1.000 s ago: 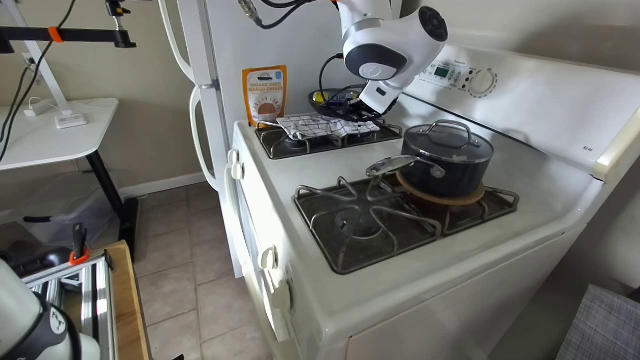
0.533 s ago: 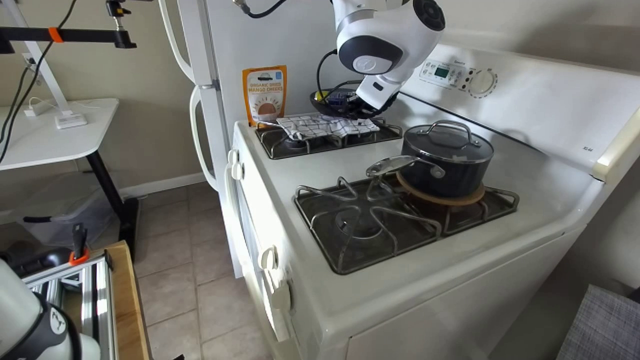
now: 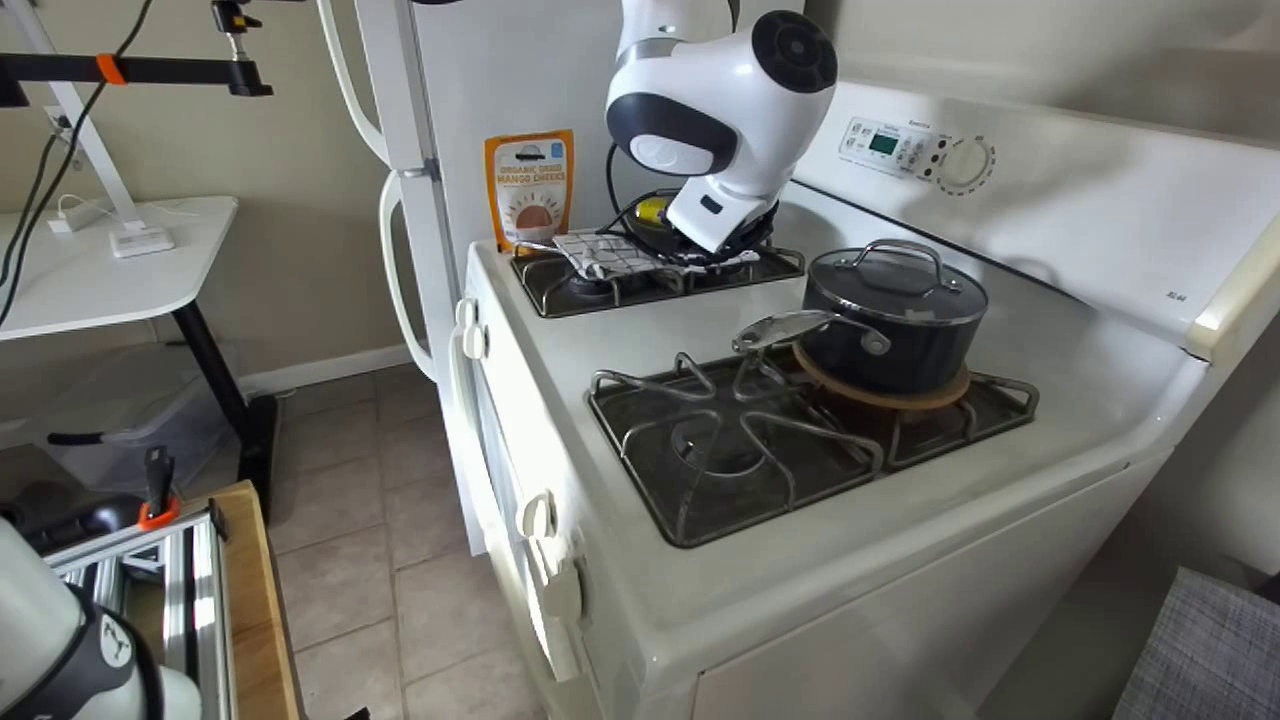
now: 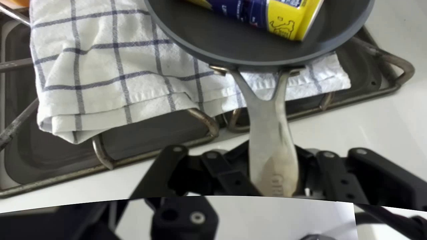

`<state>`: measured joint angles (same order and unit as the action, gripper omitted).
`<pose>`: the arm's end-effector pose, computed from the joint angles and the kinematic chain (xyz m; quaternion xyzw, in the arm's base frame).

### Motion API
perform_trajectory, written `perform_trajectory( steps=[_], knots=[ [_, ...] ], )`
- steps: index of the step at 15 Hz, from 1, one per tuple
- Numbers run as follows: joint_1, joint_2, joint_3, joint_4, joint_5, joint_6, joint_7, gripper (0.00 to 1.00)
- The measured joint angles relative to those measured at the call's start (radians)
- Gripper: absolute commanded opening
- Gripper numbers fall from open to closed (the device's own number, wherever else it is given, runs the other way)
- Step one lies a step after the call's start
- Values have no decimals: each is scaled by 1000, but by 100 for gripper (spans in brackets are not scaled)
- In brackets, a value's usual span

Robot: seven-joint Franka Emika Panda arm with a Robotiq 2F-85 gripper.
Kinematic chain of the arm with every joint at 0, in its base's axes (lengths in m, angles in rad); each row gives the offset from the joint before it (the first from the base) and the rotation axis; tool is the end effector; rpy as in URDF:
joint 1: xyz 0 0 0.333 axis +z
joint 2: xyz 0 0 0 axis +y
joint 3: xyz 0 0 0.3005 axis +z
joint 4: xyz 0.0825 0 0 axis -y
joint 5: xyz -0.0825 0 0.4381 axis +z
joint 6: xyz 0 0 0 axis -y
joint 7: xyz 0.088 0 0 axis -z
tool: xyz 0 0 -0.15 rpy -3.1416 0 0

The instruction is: Move the pan to the front right plate on the stove.

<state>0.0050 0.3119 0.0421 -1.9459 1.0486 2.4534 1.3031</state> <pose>0.6841 0.0555 0.2606 -0.4863 0.7920 0.1602 0.3325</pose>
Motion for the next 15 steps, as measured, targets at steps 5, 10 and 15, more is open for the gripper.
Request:
perform_trajectory(
  steps=[5, 10, 15],
  knots=[
    [1, -2, -5, -13, 1, 3, -6, 0],
    [2, -2, -8, -13, 0, -1, -5, 0],
    [-8, -11, -49, -16, -4, -75, 46, 0]
  ],
)
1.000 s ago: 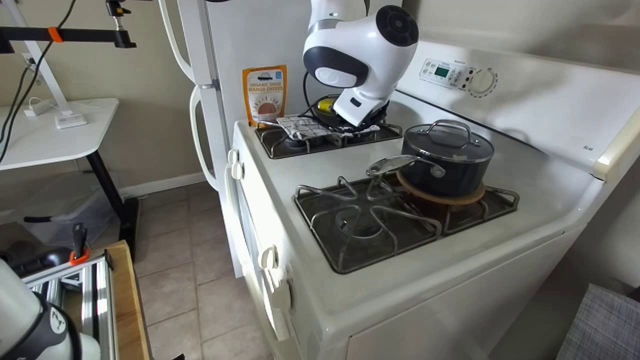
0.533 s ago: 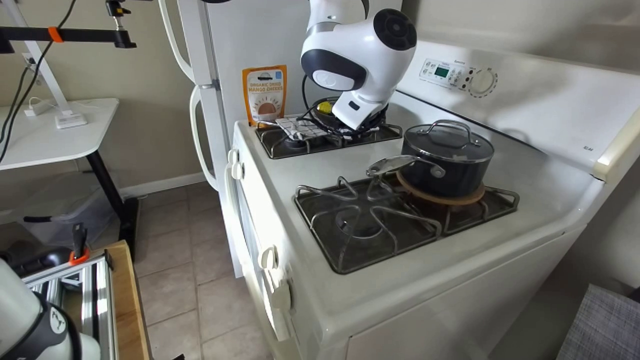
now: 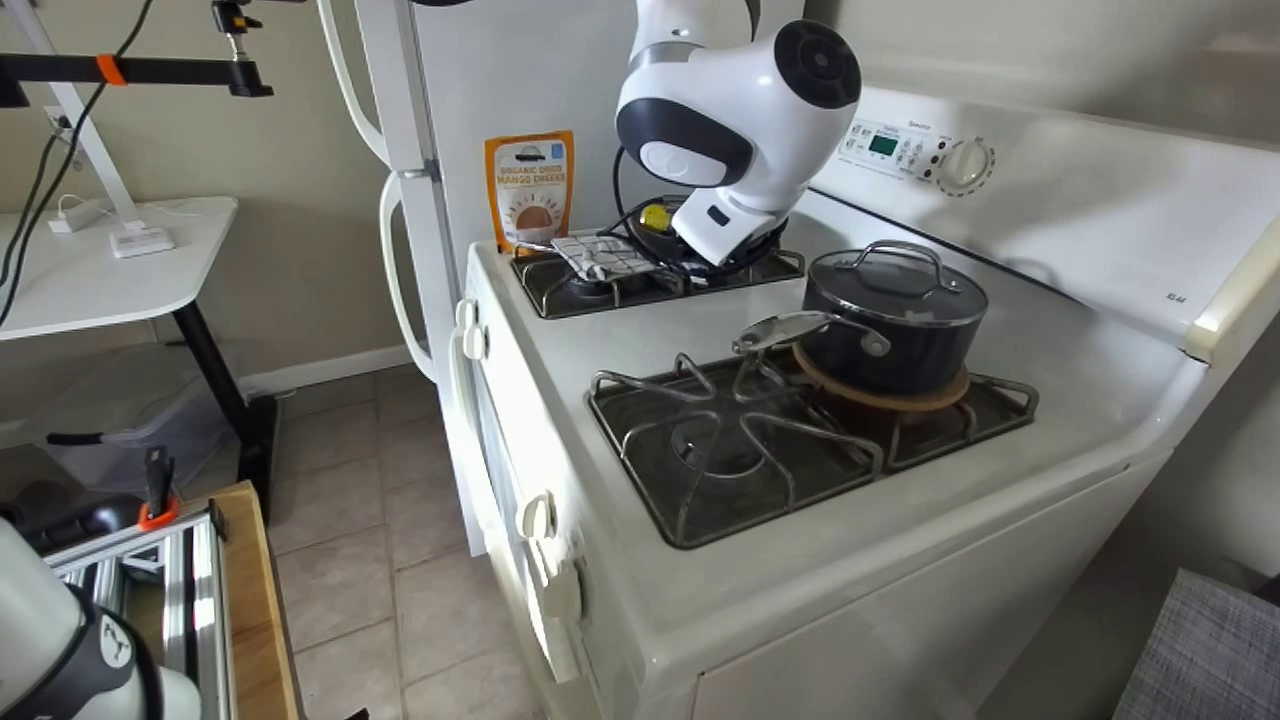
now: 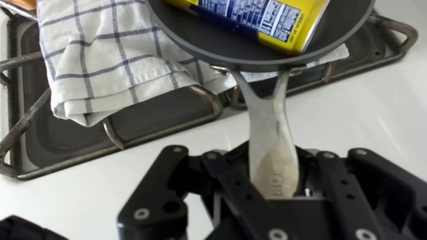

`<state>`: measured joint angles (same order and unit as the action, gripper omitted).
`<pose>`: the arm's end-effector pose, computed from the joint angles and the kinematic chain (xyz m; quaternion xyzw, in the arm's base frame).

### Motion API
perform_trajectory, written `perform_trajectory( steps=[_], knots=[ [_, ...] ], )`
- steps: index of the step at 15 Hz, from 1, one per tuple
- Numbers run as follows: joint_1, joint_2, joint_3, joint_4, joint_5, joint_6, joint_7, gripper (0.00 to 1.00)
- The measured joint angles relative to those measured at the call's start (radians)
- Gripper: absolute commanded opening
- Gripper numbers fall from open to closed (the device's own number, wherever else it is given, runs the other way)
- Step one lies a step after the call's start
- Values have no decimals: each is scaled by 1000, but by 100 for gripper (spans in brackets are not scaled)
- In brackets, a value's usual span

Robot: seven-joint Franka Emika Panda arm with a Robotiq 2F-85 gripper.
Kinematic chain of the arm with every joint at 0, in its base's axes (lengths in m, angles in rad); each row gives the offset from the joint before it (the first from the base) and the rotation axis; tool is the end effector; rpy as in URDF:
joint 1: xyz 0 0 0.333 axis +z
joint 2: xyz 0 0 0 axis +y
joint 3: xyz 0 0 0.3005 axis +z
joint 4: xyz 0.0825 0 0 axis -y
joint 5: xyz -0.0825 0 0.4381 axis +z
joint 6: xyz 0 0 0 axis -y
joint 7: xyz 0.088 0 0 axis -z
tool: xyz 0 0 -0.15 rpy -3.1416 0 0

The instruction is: Move the pan to the front right plate on the stove.

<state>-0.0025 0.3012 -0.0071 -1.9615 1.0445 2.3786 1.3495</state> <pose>0.6757 0.0282 0.2560 -0.4598 0.8083 0.1865 0.3168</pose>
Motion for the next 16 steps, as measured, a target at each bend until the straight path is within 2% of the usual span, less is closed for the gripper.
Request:
perform_trajectory(
  steps=[4, 9, 16],
  knots=[
    [-19, -21, -39, -10, -23, -53, 39, 0],
    [-28, -70, -62, -67, -35, -56, 46, 0],
    [-19, -159, -50, -195, 0, 43, 11, 0]
  ],
)
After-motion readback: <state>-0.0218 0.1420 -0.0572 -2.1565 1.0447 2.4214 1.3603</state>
